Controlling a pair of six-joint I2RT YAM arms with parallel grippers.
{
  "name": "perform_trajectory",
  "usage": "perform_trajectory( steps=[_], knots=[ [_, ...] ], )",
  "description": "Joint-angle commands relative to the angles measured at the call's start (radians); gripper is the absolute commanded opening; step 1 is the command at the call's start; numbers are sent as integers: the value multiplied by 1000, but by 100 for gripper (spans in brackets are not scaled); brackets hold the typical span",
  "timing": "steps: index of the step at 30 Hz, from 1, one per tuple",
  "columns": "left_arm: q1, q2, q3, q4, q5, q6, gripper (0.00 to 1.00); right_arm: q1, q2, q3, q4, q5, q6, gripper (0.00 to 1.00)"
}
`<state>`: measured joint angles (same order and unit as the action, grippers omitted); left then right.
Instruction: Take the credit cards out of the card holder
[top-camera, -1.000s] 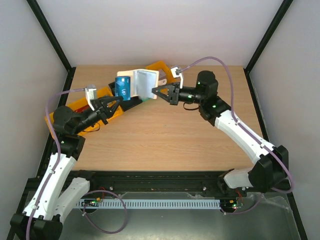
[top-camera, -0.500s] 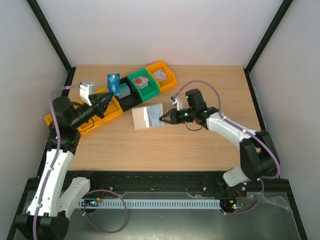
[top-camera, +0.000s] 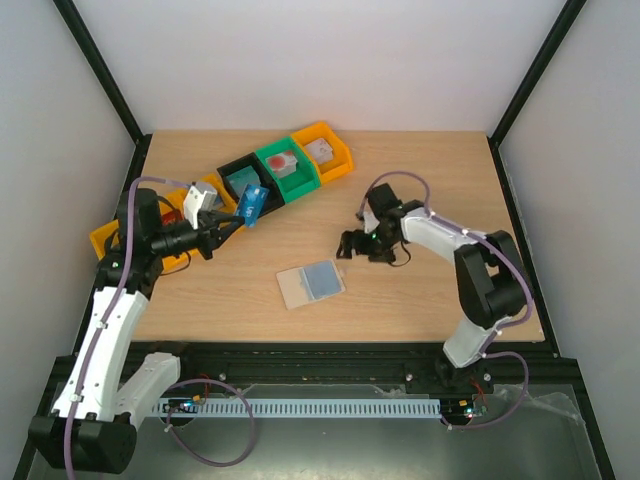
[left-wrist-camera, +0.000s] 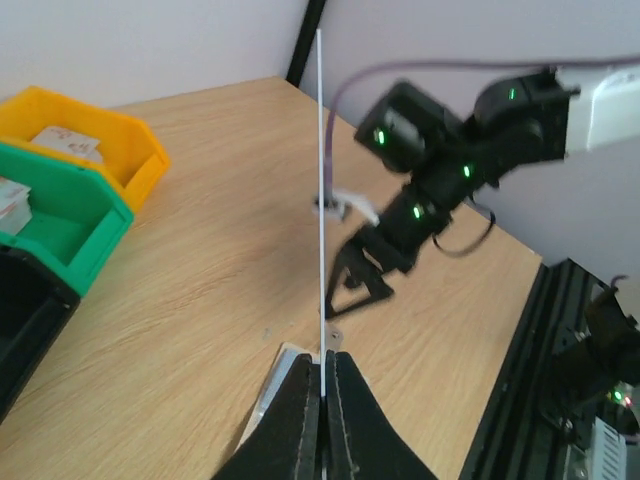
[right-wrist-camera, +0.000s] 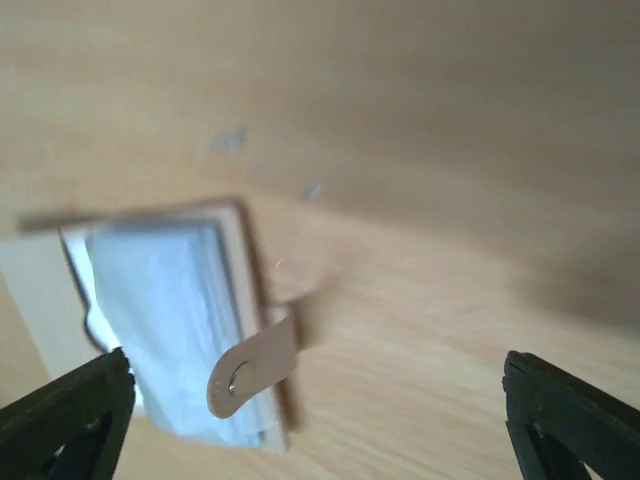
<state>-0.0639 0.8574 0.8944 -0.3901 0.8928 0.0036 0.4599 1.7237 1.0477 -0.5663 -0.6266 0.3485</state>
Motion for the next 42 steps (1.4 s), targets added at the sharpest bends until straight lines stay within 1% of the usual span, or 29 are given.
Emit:
perform_trajectory(
  steps=[1, 2, 3, 5, 6, 7, 8, 9, 10, 11, 12, 14, 18, 21, 22, 24, 26, 28, 30, 33, 34, 35, 36, 37, 38, 40, 41, 42],
  knots=[
    [5, -17, 45, -73, 111, 110, 2, -16, -161, 176, -139, 402, -20, 99],
    [4, -19, 43, -72, 139, 113, 2, -2, -202, 209, -116, 395, -57, 99],
    [4, -19, 41, -68, 167, 115, 2, 18, -252, 235, -85, 344, -115, 99],
    [4, -22, 35, -49, 231, 107, 2, 55, -368, 244, 39, 35, -210, 99],
    [4, -25, 29, -29, 249, 93, 2, 67, -413, 211, 148, -136, -207, 99],
    [4, -28, 27, -9, 265, 75, 2, 82, -451, 158, 323, -294, -148, 99],
    [3, -31, 24, 13, 276, 56, 2, 102, -476, 105, 517, -395, 14, 99],
    [3, -34, 22, 38, 287, 38, 2, 123, -486, 60, 726, -444, 147, 100],
    [3, -38, 22, 46, 296, 29, 2, 145, -483, 33, 878, -461, 246, 99],
    [3, -41, 22, 48, 300, 28, 2, 163, -472, 33, 958, -452, 299, 97],
    [3, -43, 22, 48, 301, 27, 2, 179, -454, 51, 970, -433, 312, 92],
    [1, -49, 20, 49, 303, 27, 2, 213, -413, 94, 954, -412, 311, 80],
    [1, -56, 18, 56, 311, 25, 2, 266, -353, 142, 958, -412, 313, 64],
    [1, -59, 18, 60, 311, 20, 2, 274, -333, 145, 980, -420, 336, 43],
    [1, -61, 17, 59, 311, 20, 2, 275, -332, 135, 1015, -426, 358, 38],
    [1, -65, 14, 59, 312, 18, 2, 277, -332, 111, 1095, -434, 414, 23],
    [0, -67, 10, 60, 315, 15, 2, 281, -330, 103, 1115, -429, 437, 9],
    [0, -66, 9, 63, 320, 14, 2, 289, -326, 105, 1119, -430, 441, 4],
    [-2, -66, 11, 64, 321, 12, 2, 292, -323, 110, 1106, -430, 431, 2],
    [-2, -71, 14, 71, 292, -1, 2, 292, -334, 157, 966, -401, 332, 2],
    [-2, -76, 9, 86, 244, -22, 20, 290, -340, 167, 929, -364, 316, 2],
    [-2, -87, -2, 120, 148, -73, 56, 283, -344, 174, 916, -314, 326, 2],
    [-1, -102, -20, 156, 20, -153, 97, 268, -343, 183, 914, -260, 358, 2],
    [-1, -120, -40, 193, -142, -219, 99, 251, -330, 193, 917, -205, 410, 2],
    [1, -136, -58, 209, -358, -293, 100, 221, -304, 208, 924, -131, 479, 2],
    [47, -154, -81, 161, -759, -432, 99, 197, -231, 251, 900, -13, 628, 2],
    [97, -150, -88, 115, -910, -469, 99, 197, -188, 275, 878, 47, 694, 2],
    [139, -143, -96, 73, -1026, -495, 100, 204, -141, 298, 862, 104, 758, 2]
  ],
)
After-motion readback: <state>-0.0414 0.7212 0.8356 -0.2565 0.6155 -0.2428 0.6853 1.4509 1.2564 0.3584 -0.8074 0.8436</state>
